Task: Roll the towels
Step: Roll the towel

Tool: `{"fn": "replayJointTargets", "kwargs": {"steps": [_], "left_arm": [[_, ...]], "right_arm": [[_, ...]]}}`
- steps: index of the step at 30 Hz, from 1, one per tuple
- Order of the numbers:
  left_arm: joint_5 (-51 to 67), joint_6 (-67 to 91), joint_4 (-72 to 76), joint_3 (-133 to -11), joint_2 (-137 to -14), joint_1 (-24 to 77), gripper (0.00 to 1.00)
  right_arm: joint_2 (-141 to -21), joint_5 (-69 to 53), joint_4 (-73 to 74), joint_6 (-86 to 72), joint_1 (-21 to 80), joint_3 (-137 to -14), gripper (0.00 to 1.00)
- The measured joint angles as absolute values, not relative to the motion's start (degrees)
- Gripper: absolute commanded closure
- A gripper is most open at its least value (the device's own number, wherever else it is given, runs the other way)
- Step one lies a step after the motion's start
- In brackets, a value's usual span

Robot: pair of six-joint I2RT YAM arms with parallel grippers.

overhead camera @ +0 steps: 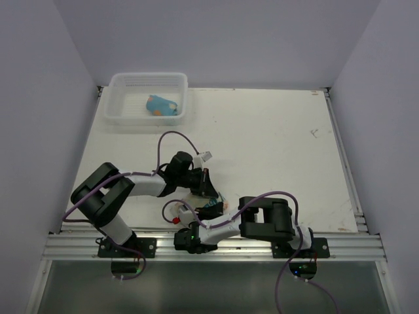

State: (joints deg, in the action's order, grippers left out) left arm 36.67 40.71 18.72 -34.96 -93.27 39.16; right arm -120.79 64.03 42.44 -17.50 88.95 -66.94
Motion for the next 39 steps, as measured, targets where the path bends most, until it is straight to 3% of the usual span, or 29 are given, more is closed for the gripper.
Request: {"fn": "replayJointTargets", "kwargs": {"steps": [8,15,29,34,39], "left_arm": [[34.46,41.82,22.50,-31.29,-93.21,39.20,0.98],[33.34,42.89,24.73,-29.98,-93.21,39.40,0.98],[32.99,43.16,26.13,-29.45,-93.27,39.42,0.99],[32.77,43.83,26.92,-28.97,-93.23,39.42,1.00],[32.58,43.97,27.51,-28.49,-92.92,39.46,1.00]], "right_arm": [[-118.15,63.42,39.27,-18.41,88.86,-64.73,0.76],[-112.31,60.18,35.05,-21.76,88.33,-62.30,0.66],[-97.58,56.82,28.49,-26.48,88.27,-56.31,0.60],[-84.93,48.29,23.40,-29.04,85.14,-51.11,0.60],[-76.29,36.58,16.29,-33.15,75.48,-46.06,0.59]]}}
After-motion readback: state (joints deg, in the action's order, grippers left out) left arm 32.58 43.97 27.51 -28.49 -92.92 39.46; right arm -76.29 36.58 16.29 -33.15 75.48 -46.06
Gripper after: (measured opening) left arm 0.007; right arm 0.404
